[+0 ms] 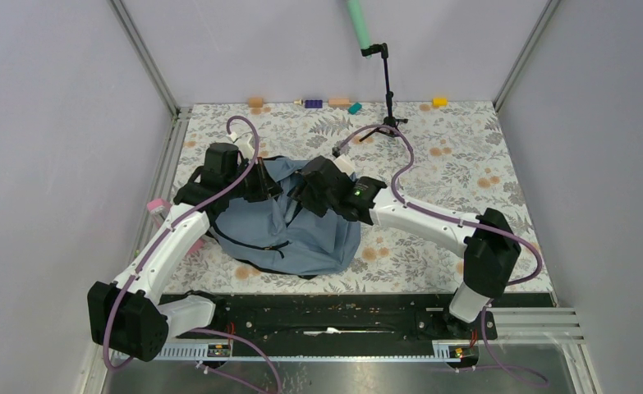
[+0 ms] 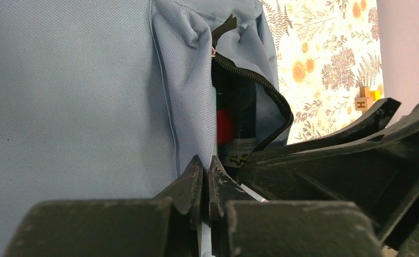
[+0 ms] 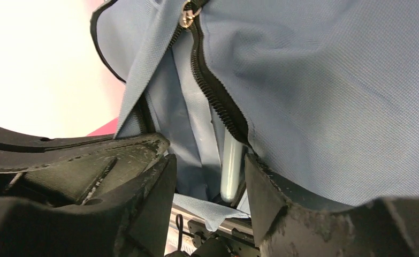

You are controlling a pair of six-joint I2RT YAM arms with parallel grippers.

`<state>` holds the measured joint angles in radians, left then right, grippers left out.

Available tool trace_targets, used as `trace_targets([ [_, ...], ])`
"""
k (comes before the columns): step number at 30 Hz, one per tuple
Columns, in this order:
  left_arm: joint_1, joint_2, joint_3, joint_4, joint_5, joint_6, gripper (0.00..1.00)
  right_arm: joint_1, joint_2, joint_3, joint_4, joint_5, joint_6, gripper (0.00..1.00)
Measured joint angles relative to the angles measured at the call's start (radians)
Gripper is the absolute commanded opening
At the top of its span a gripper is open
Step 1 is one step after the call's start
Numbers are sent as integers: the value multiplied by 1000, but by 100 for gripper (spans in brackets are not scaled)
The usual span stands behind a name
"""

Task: Pack the student bag
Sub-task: Place the stationery in the student bag.

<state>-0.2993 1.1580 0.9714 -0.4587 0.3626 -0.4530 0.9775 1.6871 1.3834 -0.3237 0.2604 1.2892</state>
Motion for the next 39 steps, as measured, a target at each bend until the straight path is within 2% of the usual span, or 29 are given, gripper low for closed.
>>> trace_targets([
  [6, 0, 0, 0, -1, 0, 0, 0, 0, 1, 27, -11, 27, -40, 63],
  [11, 0, 0, 0, -2, 0, 1, 0, 0, -2, 27, -13, 38, -129, 72],
  [14, 0, 0, 0, -2, 1, 9, 0, 0, -29, 27, -14, 37, -235, 80],
  [21, -5, 0, 0, -3, 34, 81, 0, -66, -164, 24, -39, -16, -539, 84],
  [24, -47, 7, 10, -15, 24, 157, 0, -144, -225, -50, -17, -22, -626, 79],
  [26, -94, 19, 23, -26, 15, 214, 0, -180, -267, -129, 10, -18, -671, 68],
  [27, -121, 29, 30, -31, 14, 241, 0, -192, -287, -176, 25, -17, -697, 66],
  [29, -169, 49, 40, -43, 18, 285, 0, -197, -306, -255, 53, -21, -735, 67],
  [33, -249, 96, 60, -64, 47, 352, 0, -190, -298, -372, 137, -94, -774, 76],
  [34, -260, 106, 65, -71, 48, 359, 5, -183, -294, -396, 158, -107, -780, 76],
  [39, -278, 137, 89, -101, 7, 354, 45, -91, -281, -452, 234, -116, -815, 81],
])
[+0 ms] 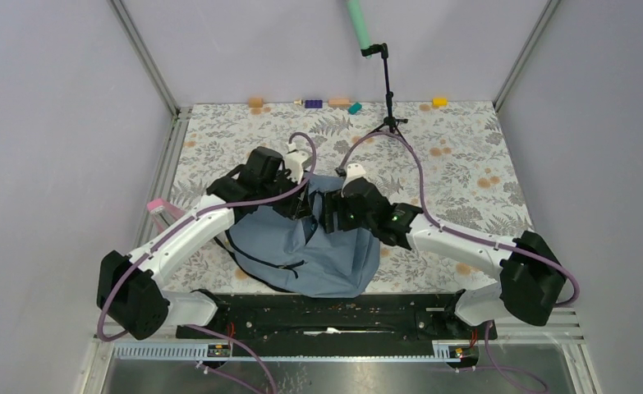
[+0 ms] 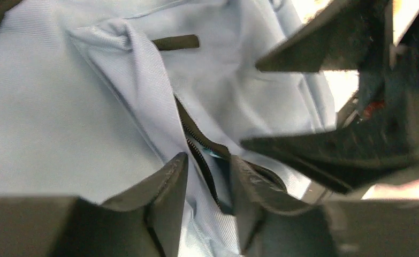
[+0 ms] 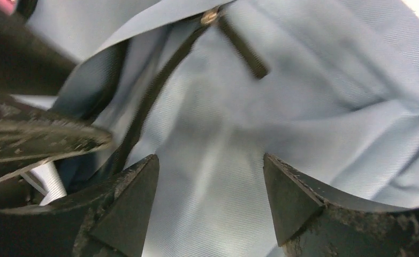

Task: Pack the student bag
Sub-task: Place the stationery in the student bag, then zip the student bag at the center of the board.

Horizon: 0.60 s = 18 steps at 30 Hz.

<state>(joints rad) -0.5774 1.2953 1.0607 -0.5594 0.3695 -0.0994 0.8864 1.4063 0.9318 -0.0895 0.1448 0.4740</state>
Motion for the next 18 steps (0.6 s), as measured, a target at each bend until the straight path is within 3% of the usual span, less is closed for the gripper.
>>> trace_targets([
  [2, 0, -6, 5, -6, -32, -21, 60, 29, -1, -8, 22, 0, 5, 87],
  [5, 0, -47, 6, -14, -102, -59, 74, 44, -25, -40, 28, 10, 3, 94],
  [13, 0, -108, 116, -38, -251, -166, 85, -121, -209, -63, -18, -51, -64, 93],
  [18, 0, -18, 157, -37, -276, -249, 89, -202, -144, -4, -6, -180, -119, 90],
])
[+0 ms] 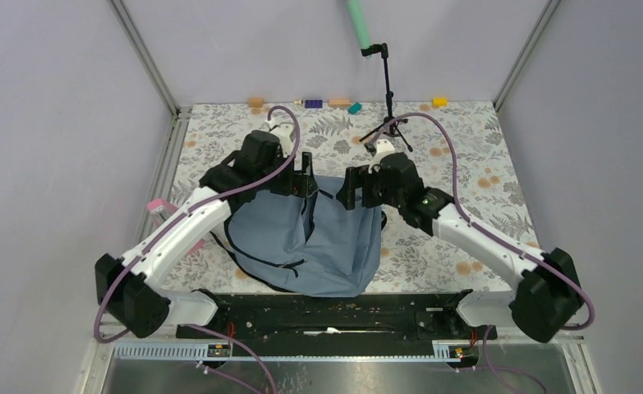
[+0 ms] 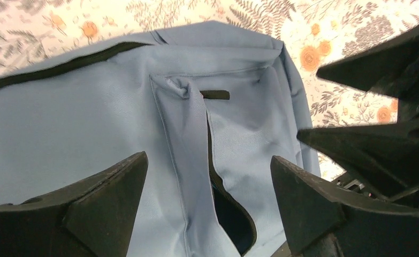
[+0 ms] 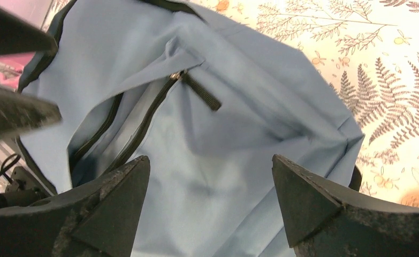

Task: Pack the student bag
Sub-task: Zip the student bag at the center of the board.

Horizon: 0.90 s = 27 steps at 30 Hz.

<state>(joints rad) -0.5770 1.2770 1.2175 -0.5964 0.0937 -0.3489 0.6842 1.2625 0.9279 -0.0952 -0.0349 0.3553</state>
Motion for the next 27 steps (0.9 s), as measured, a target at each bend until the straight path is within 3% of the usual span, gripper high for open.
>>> trace_targets([
  [7, 0, 160, 3, 8, 2, -51, 90, -151, 255, 119, 74, -233, -12, 84],
  [11, 0, 204, -7, 23, 5, -55, 87, -173, 378, 175, 115, -362, -27, 82],
  [20, -2, 240, -63, 79, -5, -55, 34, -173, 572, 269, 150, -552, -55, 67],
  [27, -4, 245, -105, 100, -26, -36, 13, -164, 592, 240, 203, -610, -48, 54],
])
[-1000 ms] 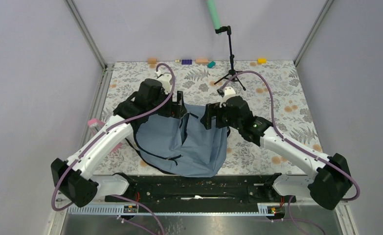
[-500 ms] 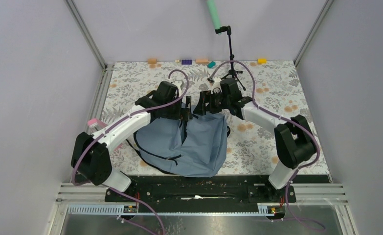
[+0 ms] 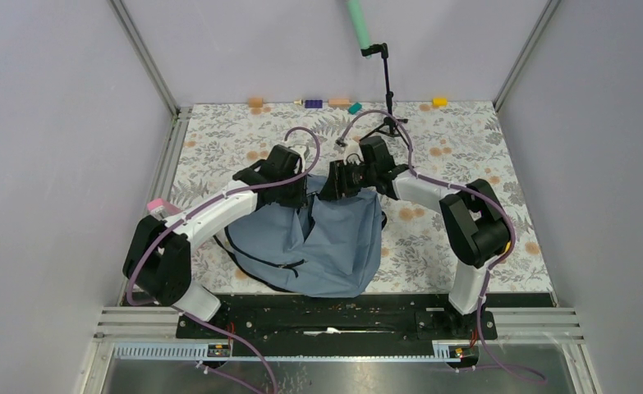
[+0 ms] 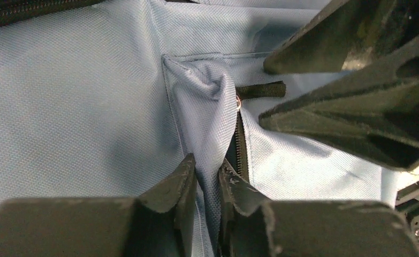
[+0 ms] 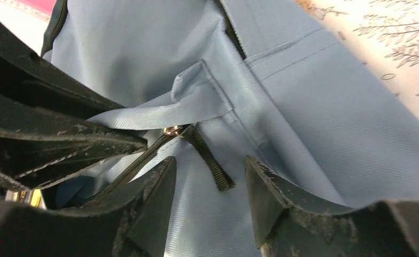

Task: Pack the student bag
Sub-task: Zip the student bag at the center of the board.

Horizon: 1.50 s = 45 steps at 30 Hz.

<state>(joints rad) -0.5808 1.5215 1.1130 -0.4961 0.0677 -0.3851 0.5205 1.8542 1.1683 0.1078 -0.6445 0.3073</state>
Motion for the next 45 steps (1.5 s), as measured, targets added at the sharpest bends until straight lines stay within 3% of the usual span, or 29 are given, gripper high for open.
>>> trace_targets([
  [2, 1, 0, -13, 10, -10, 3, 12, 15, 1, -7, 10, -5, 4, 51],
  [4, 1, 0, -26, 21, -16, 4, 12, 36, 5, -8, 19, -2, 4, 40],
  [9, 1, -4, -43, 34, -21, 4, 11, 66, 18, -8, 45, 31, 26, 1],
  [13, 0, -30, -51, 34, -20, 4, 18, 69, 10, -15, 44, 82, 41, 0],
  [22, -2, -208, 25, -64, -27, 14, 66, 71, -172, -72, 39, 177, 50, 0],
  [25, -2, -209, 101, -89, -32, 11, 75, 71, -220, -82, 39, 184, 54, 0],
  [32, 8, -87, 230, -127, -21, -18, 75, 73, -255, -134, 41, 184, 66, 0],
  [38, 42, 82, 241, -142, 49, -44, 73, 96, -318, -183, 64, 209, 80, 0],
  [45, 53, 132, 243, -127, 105, -62, 71, 121, -344, -208, 68, 238, 90, 0],
])
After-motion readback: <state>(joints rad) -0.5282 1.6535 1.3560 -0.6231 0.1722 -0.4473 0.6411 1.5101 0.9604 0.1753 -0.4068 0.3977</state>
